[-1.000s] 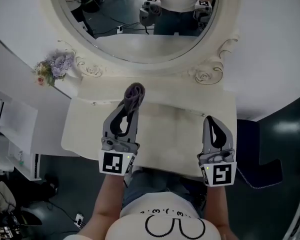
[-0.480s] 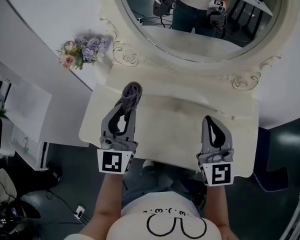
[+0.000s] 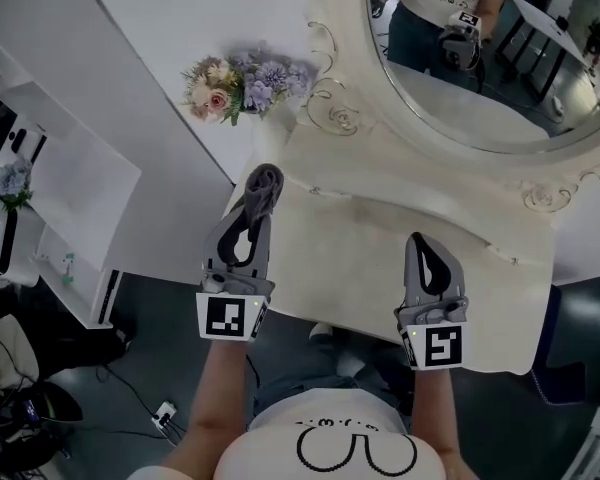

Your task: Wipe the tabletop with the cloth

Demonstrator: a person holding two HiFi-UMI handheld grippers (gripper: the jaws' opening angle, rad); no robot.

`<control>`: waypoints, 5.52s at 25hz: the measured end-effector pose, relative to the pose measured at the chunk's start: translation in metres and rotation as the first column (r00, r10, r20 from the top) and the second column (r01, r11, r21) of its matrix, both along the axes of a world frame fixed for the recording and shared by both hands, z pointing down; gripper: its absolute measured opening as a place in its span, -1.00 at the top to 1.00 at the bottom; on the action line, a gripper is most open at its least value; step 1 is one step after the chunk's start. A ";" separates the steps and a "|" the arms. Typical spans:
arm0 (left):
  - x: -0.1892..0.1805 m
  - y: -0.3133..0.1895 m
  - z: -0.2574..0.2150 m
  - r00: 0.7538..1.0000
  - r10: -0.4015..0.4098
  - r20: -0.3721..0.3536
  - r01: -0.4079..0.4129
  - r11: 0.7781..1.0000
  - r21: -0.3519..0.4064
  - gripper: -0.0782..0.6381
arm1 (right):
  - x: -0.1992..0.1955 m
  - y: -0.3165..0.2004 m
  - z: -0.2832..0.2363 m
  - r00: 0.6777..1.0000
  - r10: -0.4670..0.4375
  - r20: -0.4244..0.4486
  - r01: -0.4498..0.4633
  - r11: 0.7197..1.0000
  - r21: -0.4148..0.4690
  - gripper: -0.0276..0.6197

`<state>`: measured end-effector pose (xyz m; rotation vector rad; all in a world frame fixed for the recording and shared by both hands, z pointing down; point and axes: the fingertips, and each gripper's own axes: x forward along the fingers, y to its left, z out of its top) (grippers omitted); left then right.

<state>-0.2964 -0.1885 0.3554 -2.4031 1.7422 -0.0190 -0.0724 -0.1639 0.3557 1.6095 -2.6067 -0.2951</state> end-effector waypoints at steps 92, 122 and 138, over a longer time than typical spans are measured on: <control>0.105 -0.064 0.252 0.973 -0.165 0.164 0.225 0.483 -0.846 0.55 | 0.235 0.021 0.077 0.985 0.173 0.015 -0.161 0.940 -0.301 0.91; 0.314 -0.018 0.249 0.995 -0.071 0.072 0.098 0.492 -0.865 0.55 | 0.385 0.091 0.075 0.959 0.275 0.066 -0.247 0.928 -0.279 0.91; 0.412 0.008 0.244 0.989 -0.063 -0.134 -0.094 0.431 -0.897 0.55 | 0.439 0.110 0.081 0.921 0.373 0.109 -0.329 0.898 -0.291 0.91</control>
